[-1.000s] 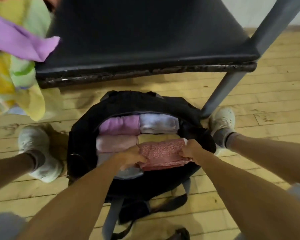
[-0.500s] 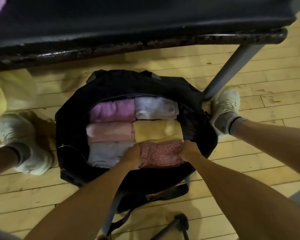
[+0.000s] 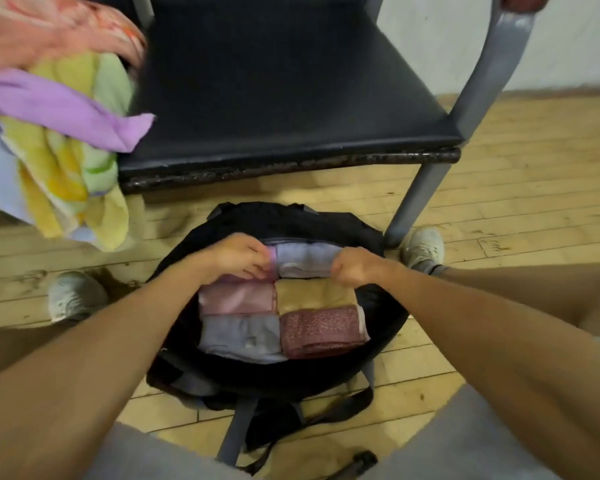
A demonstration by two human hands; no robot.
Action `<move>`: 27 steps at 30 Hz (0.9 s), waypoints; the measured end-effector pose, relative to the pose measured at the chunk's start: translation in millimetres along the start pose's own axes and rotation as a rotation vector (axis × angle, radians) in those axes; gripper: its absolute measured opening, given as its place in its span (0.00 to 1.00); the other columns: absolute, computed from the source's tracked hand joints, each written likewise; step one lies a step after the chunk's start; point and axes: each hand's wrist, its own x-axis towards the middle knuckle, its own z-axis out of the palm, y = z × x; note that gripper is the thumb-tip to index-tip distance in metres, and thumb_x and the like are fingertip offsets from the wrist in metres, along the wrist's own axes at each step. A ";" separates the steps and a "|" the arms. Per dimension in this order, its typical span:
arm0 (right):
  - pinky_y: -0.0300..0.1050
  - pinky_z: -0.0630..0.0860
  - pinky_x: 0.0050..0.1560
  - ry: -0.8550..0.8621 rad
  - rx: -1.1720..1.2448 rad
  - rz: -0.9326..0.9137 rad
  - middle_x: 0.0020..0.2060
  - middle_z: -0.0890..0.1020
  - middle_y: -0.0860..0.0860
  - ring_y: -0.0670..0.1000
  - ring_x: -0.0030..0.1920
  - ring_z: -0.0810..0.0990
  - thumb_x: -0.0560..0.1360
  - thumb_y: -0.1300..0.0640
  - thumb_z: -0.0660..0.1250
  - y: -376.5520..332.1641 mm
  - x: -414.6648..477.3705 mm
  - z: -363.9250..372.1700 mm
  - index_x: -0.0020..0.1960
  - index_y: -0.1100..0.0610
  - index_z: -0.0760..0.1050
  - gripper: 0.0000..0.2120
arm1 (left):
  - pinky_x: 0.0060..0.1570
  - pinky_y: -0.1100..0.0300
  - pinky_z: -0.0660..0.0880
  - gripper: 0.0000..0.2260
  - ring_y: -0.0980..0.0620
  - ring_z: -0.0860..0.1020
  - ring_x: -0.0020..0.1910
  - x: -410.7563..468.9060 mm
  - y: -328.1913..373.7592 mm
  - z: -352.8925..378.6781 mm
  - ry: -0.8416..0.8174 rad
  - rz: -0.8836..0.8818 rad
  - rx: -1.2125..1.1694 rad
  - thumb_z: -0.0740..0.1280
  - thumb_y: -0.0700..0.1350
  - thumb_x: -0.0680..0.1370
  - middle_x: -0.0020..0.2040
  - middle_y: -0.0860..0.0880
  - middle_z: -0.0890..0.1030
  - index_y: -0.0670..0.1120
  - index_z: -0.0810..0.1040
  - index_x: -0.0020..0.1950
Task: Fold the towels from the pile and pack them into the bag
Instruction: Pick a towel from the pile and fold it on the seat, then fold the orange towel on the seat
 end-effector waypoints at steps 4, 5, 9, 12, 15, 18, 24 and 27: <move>0.39 0.77 0.39 0.056 0.139 -0.217 0.41 0.83 0.52 0.46 0.36 0.80 0.76 0.62 0.65 -47.2 -26.3 -52.7 0.52 0.60 0.81 0.08 | 0.47 0.59 0.79 0.09 0.45 0.83 0.49 -43.3 38.4 -50.7 0.125 0.132 -0.043 0.62 0.40 0.82 0.52 0.42 0.83 0.41 0.77 0.60; 0.41 0.79 0.40 0.076 0.166 -0.268 0.43 0.83 0.53 0.47 0.36 0.82 0.77 0.63 0.64 -59.3 -31.3 -64.1 0.51 0.60 0.81 0.07 | 0.48 0.58 0.78 0.09 0.44 0.83 0.50 -54.5 46.5 -61.8 0.153 0.162 -0.059 0.62 0.41 0.81 0.52 0.41 0.83 0.41 0.77 0.60; 0.45 0.82 0.45 0.230 0.241 -0.449 0.44 0.85 0.54 0.51 0.42 0.86 0.77 0.62 0.65 -114.8 -53.2 -108.7 0.48 0.58 0.81 0.05 | 0.48 0.59 0.80 0.08 0.45 0.84 0.49 -97.7 73.5 -107.7 0.263 0.301 -0.095 0.62 0.42 0.82 0.51 0.43 0.83 0.44 0.78 0.57; 0.42 0.81 0.43 0.311 0.304 -0.536 0.39 0.85 0.52 0.49 0.39 0.84 0.77 0.63 0.65 -157.5 -59.0 -136.1 0.45 0.55 0.79 0.06 | 0.49 0.59 0.81 0.08 0.46 0.84 0.49 -127.6 85.0 -151.6 0.367 0.390 -0.136 0.63 0.41 0.81 0.50 0.43 0.83 0.43 0.78 0.58; 0.43 0.82 0.44 0.375 0.377 -0.592 0.38 0.84 0.51 0.48 0.39 0.83 0.78 0.63 0.64 -195.1 -52.5 -156.7 0.46 0.54 0.79 0.07 | 0.48 0.58 0.81 0.07 0.47 0.83 0.45 -142.1 92.8 -195.6 0.551 0.449 -0.207 0.63 0.38 0.80 0.46 0.45 0.83 0.45 0.80 0.51; 0.45 0.82 0.48 0.441 0.415 -0.653 0.39 0.84 0.49 0.47 0.40 0.83 0.77 0.63 0.65 -229.9 -43.0 -168.2 0.50 0.55 0.80 0.06 | 0.42 0.62 0.79 0.10 0.49 0.82 0.41 -134.0 96.6 -232.4 0.760 0.418 -0.202 0.60 0.36 0.80 0.46 0.44 0.82 0.45 0.80 0.50; 0.50 0.80 0.55 0.439 0.441 -0.713 0.43 0.82 0.47 0.51 0.50 0.82 0.76 0.62 0.65 -279.8 -9.0 -164.7 0.49 0.51 0.80 0.08 | 0.47 0.60 0.76 0.11 0.49 0.80 0.47 -109.2 82.5 -270.2 0.922 0.329 0.085 0.62 0.33 0.77 0.53 0.41 0.83 0.42 0.81 0.53; 0.49 0.79 0.56 0.432 0.490 -0.733 0.47 0.82 0.49 0.51 0.51 0.81 0.76 0.63 0.64 -300.3 8.2 -159.0 0.53 0.55 0.81 0.10 | 0.52 0.68 0.67 0.12 0.47 0.77 0.58 -108.2 62.6 -286.2 1.009 0.261 0.273 0.63 0.34 0.77 0.59 0.44 0.80 0.41 0.80 0.58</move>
